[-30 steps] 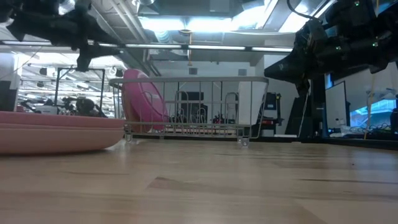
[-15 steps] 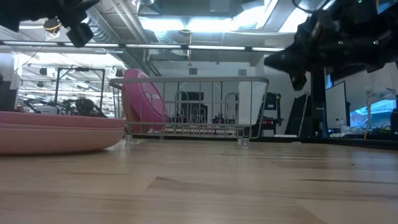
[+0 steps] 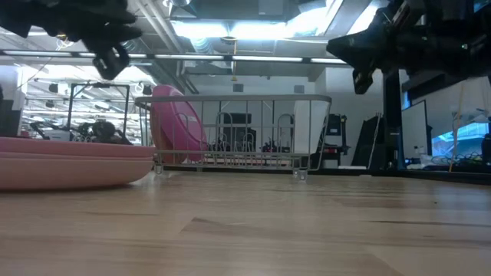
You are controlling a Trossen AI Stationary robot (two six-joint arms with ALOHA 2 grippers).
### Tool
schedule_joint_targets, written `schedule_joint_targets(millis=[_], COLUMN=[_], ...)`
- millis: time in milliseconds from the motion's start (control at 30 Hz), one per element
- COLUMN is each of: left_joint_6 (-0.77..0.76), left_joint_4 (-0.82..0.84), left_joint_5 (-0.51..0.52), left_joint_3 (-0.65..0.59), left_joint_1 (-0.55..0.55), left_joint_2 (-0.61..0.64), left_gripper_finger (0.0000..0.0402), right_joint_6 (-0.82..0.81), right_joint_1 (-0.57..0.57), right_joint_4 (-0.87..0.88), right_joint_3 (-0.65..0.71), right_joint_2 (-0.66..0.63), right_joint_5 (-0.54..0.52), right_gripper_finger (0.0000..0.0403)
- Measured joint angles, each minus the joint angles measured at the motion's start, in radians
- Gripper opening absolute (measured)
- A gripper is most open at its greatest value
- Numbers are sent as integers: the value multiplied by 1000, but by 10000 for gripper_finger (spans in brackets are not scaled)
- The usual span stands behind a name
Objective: Sort dishes
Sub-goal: Put the pink plate into the dish rack
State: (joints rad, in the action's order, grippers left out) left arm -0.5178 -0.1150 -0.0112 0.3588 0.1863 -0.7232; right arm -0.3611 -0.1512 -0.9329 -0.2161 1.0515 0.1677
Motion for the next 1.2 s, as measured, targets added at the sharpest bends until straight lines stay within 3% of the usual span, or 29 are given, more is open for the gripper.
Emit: schedule_joint_targets(millis=[133, 333, 533, 600, 1033, 1133, 1200], left_joint_6=[76, 313, 561, 593, 626, 644, 628], left_joint_4=[-239, -621, -1051, -1123, -960, -748, -497], left_joint_5=[72, 289, 303, 296, 346, 392, 399], left_joint_3=[0, 0, 0, 0, 0, 0, 15], left_joint_1=[55, 82, 53, 43, -8, -11, -11], left_joint_2=[-158, -358, -438, -430, -267, -157, -67], left_gripper_finger=[57, 40, 38, 48, 209, 217, 218], right_joint_6=[0, 0, 0, 0, -1, -1, -1], right_joint_1=[0, 0, 0, 0, 0, 0, 0], right_joint_4=[0, -2, -8, -9, -8, -8, -8], right_joint_3=[0, 0, 0, 0, 0, 0, 0], right_joint_2=[0, 0, 0, 0, 0, 0, 0], right_joint_5=[0, 0, 1, 7, 9, 9, 10], right_gripper_finger=[44, 44, 44, 44, 44, 44, 44])
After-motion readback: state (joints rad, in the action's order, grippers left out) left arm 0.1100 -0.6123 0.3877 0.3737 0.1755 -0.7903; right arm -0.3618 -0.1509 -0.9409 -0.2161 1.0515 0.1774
